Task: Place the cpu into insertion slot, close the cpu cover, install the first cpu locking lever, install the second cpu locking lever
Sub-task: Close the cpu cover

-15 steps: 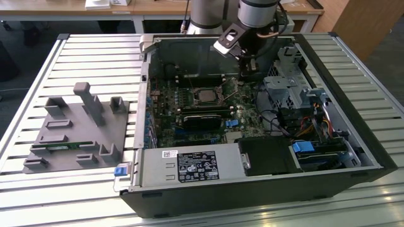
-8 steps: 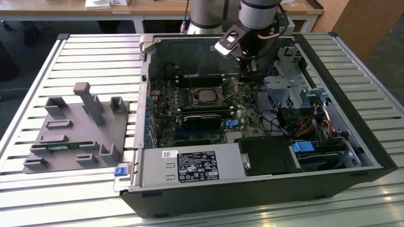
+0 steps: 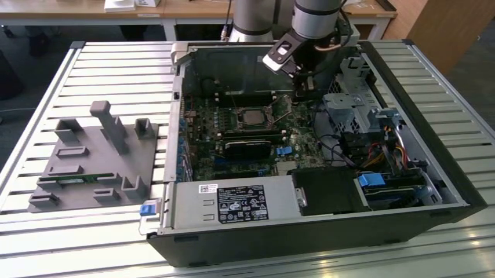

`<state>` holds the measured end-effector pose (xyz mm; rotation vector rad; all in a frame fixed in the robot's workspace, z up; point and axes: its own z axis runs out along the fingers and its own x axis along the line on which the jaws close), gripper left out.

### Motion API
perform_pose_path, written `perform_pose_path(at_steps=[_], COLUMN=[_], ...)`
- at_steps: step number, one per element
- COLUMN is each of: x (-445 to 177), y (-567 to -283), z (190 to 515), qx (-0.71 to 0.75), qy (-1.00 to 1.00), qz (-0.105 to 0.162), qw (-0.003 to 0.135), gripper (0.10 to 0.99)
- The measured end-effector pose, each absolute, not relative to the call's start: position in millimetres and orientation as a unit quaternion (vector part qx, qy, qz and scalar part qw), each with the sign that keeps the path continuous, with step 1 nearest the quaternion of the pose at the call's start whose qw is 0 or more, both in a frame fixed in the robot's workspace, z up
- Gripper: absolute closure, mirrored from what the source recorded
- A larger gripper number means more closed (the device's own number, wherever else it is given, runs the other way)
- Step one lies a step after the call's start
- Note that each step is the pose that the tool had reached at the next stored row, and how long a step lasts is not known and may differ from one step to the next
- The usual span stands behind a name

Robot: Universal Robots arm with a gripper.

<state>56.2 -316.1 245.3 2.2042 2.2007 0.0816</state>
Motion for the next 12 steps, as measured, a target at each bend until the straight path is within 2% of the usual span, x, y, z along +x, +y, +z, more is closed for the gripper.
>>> perform_pose_path(at_steps=[12], x=[18], y=[-316], z=[245], qx=[0.707], qy=[0.706], qz=[0.026], qw=[0.013], gripper=[0.98])
